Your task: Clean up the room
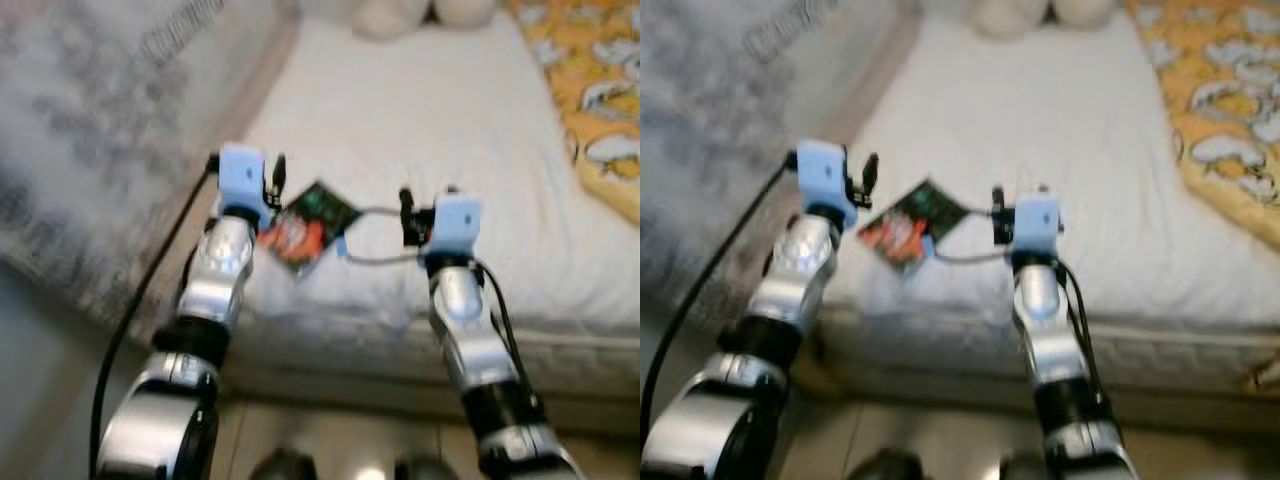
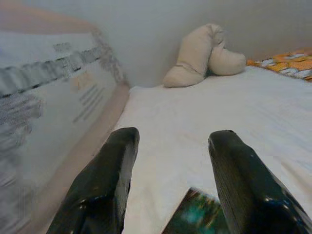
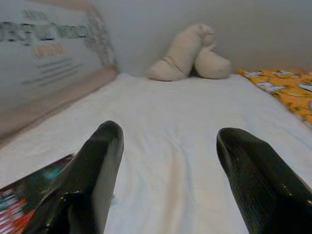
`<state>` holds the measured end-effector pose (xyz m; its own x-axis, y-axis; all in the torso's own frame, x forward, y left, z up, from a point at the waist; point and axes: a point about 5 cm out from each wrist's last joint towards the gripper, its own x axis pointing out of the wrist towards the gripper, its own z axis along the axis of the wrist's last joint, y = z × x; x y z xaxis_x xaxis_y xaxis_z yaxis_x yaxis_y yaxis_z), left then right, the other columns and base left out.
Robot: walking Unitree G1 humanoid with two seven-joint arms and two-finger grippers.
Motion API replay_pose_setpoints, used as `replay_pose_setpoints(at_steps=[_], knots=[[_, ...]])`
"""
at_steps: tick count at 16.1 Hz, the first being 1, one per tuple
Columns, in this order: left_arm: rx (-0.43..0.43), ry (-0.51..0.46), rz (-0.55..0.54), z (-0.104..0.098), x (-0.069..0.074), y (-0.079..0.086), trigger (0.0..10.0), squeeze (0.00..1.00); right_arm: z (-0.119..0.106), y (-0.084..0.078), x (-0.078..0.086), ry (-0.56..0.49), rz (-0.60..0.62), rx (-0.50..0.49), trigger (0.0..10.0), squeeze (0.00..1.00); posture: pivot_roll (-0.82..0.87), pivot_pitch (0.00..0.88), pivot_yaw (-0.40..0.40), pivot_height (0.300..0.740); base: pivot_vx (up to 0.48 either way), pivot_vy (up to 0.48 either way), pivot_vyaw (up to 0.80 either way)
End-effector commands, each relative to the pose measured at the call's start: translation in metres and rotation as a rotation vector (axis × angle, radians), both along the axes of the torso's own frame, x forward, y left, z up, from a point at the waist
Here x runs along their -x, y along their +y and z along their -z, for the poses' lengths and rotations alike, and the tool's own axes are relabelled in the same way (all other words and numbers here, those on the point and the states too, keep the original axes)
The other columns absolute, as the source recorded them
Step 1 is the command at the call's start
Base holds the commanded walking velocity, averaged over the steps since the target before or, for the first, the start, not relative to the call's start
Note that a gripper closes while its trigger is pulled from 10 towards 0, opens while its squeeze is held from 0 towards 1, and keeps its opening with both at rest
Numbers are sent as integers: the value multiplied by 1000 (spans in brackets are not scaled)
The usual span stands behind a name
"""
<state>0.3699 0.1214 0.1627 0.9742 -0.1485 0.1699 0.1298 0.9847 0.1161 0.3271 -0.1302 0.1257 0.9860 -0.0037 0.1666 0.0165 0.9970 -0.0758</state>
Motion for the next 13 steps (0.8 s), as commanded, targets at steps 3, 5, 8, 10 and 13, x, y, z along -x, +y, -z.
replay_pose_setpoints(at_steps=[3,5,8,10,13], knots=[[-2,2,-11,-1,-1,1,10000,0,5,-5,2,23,-3,5,10000,0,-184,0,119,700,84,445,0],[-27,12,-54,-1,-4,7,10000,0,7,-5,2,29,-10,4,10000,0,-185,0,117,700,0,236,0],[-99,233,-61,28,-8,22,10000,0,9,-5,6,38,-17,2,10000,0,-189,0,109,700,0,0,0],[-133,509,-32,64,-2,41,10000,0,16,-11,12,70,6,-2,10000,0,-196,0,107,700,0,0,0],[-106,539,2,71,1,45,10000,0,35,-42,30,147,128,16,10000,0,-210,0,108,700,0,0,0]])
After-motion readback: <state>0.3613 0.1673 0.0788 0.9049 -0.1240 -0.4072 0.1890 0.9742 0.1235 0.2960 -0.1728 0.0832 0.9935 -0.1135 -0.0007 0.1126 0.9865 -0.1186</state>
